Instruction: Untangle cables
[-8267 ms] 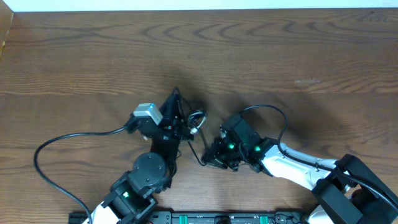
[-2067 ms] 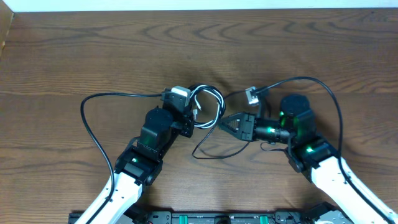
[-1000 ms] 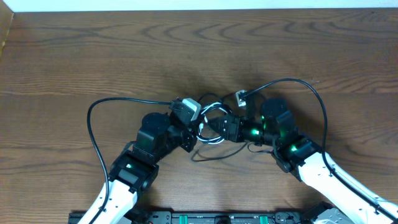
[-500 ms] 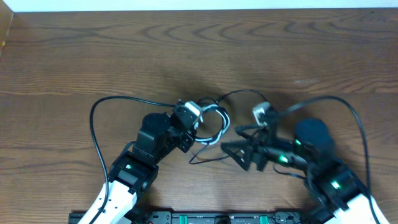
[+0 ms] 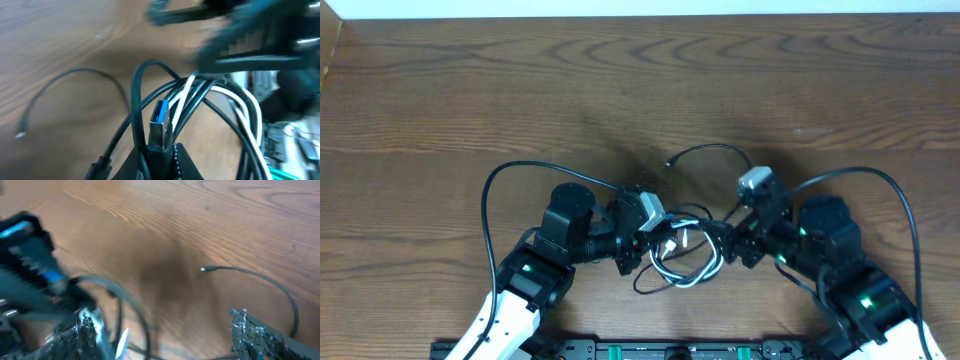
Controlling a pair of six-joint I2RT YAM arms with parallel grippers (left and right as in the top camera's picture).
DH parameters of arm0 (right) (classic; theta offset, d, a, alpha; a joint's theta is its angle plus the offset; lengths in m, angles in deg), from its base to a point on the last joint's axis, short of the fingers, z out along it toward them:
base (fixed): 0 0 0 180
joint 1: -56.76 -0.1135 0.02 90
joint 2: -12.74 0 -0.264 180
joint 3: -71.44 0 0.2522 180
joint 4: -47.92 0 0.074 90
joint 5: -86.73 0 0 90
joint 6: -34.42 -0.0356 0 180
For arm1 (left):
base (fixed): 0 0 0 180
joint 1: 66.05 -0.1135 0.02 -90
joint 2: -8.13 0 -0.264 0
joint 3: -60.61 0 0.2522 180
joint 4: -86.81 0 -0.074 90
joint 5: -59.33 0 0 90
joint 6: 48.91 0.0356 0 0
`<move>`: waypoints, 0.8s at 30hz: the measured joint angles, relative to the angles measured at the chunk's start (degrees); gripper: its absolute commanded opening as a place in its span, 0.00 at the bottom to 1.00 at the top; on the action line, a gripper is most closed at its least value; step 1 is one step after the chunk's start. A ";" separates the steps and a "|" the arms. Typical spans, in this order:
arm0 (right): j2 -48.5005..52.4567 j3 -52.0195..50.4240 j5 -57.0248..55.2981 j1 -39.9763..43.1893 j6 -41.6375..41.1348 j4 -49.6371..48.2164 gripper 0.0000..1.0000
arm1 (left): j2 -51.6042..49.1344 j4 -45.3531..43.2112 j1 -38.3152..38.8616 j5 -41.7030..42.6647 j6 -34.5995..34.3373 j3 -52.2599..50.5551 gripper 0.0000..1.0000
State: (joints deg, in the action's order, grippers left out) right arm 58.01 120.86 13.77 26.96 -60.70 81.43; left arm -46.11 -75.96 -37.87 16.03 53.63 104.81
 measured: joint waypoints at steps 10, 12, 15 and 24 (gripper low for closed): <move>7.23 0.00 0.15 0.02 4.79 -4.55 0.85 | 0.00 0.72 -0.04 4.68 -0.02 0.00 0.08; 8.04 0.00 0.35 0.04 5.49 -4.48 0.85 | 0.00 0.74 -0.04 4.98 -0.02 0.00 0.08; 8.94 0.00 2.49 0.09 6.69 -4.44 0.84 | 0.00 0.87 -0.04 5.75 -0.02 0.00 0.08; 12.81 0.00 4.09 0.15 8.50 -5.77 0.26 | 0.00 -3.26 -0.04 10.51 -0.04 0.00 0.08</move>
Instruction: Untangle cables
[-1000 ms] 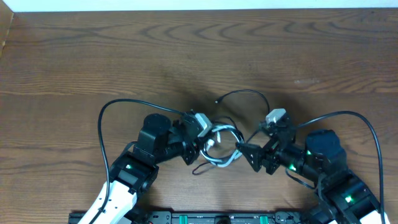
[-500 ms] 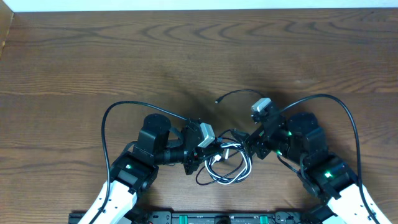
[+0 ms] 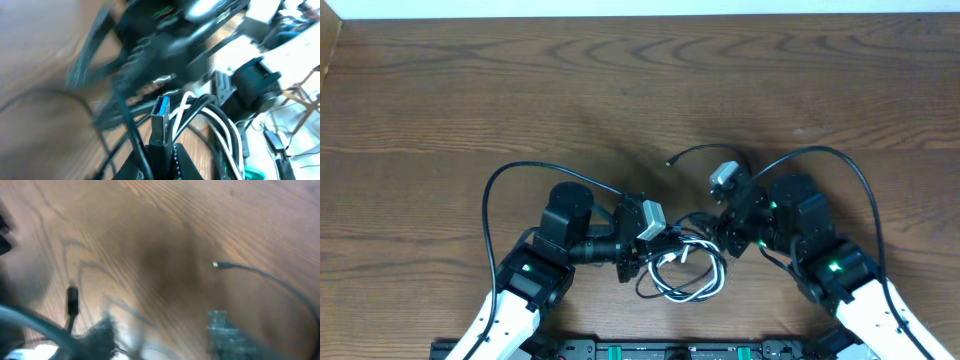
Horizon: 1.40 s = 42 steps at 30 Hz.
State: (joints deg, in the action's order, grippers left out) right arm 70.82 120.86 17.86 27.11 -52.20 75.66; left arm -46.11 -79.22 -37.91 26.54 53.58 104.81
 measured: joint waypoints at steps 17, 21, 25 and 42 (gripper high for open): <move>5.84 2.97 -28.37 -0.96 -7.32 -13.42 0.01 | -0.50 4.33 -0.17 -20.44 0.42 0.07 0.36; 5.92 6.54 -31.30 0.39 -7.72 -13.14 0.01 | -3.10 3.72 -0.17 -30.86 0.20 0.07 0.40; 5.92 9.92 -32.37 1.99 -7.69 -11.61 0.01 | -6.16 1.95 -0.07 -40.26 -0.22 0.13 0.69; 5.88 16.57 -35.69 6.27 -20.92 7.78 0.01 | -9.70 -11.58 -0.17 -41.09 -36.89 0.13 0.96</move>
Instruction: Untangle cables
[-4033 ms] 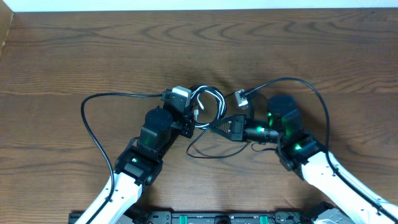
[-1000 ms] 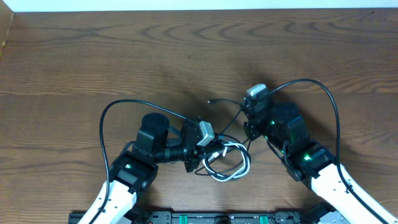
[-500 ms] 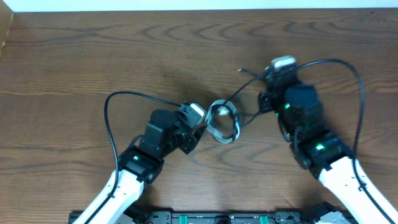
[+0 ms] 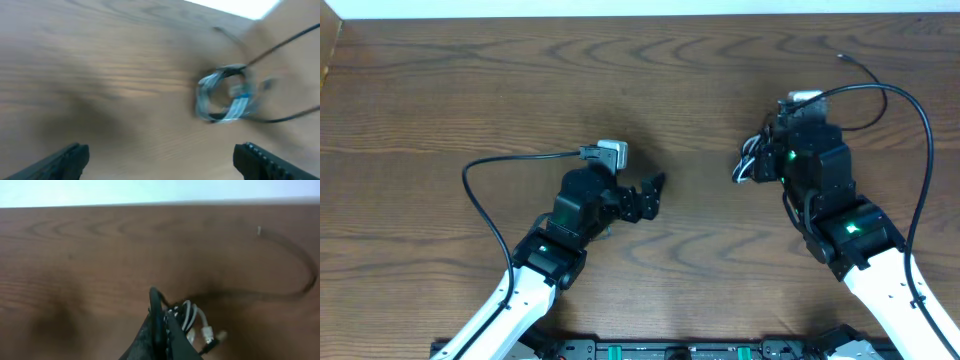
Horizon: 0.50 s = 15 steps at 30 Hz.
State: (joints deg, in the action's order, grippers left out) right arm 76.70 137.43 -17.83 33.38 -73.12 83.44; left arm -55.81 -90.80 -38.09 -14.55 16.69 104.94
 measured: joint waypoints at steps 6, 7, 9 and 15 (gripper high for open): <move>0.00 0.02 -0.11 0.00 -9.88 0.74 0.01 | 0.00 -0.63 1.11 10.10 -20.81 0.00 0.96; 0.00 0.02 -0.17 0.00 -10.86 0.74 0.01 | -0.04 0.17 1.42 10.86 -24.76 0.00 0.96; 0.00 0.02 -0.31 0.00 -12.33 0.74 0.01 | -0.57 1.79 2.21 12.00 -33.18 0.00 0.96; 0.00 0.04 -0.22 0.00 -14.36 0.96 0.01 | -5.81 -2.60 5.60 12.00 -51.12 0.00 0.89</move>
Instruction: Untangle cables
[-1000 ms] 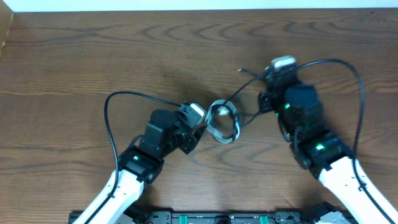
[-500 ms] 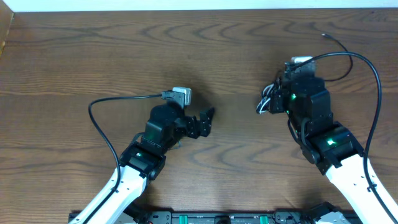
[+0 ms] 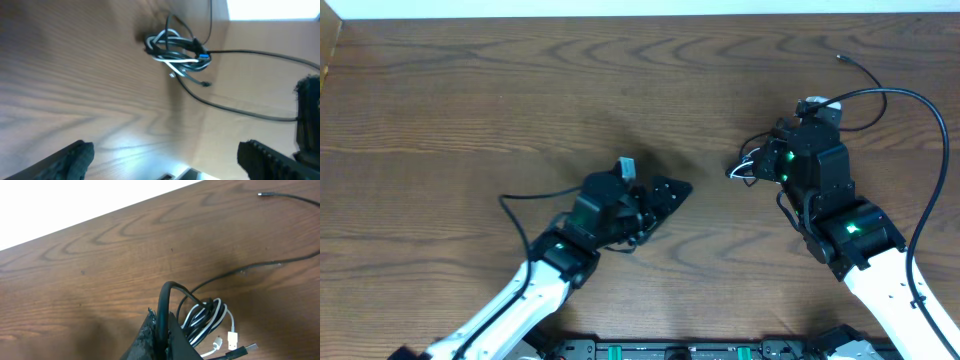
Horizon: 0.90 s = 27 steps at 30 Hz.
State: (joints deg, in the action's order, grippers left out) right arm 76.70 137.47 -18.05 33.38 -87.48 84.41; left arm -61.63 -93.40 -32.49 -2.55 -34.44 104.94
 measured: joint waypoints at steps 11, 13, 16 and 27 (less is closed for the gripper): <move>0.00 0.20 0.39 0.00 -0.79 2.67 0.01 | -16.79 -26.47 7.02 -3.15 -23.15 0.15 0.77; 0.00 0.20 0.42 0.00 -0.79 3.06 0.01 | -19.98 -29.05 7.80 -4.04 -27.41 0.17 0.76; 0.00 0.20 0.44 0.00 -0.79 3.41 0.01 | -24.70 -37.59 8.59 -5.60 -32.63 0.09 0.77; 0.00 0.20 2.89 0.00 -0.81 4.07 0.01 | -30.77 -46.38 13.09 -12.59 -38.80 1.64 0.74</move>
State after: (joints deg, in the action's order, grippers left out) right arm 76.70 137.67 -15.17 33.38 -88.29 88.47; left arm -92.40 -139.78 -19.40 -15.14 -73.23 106.58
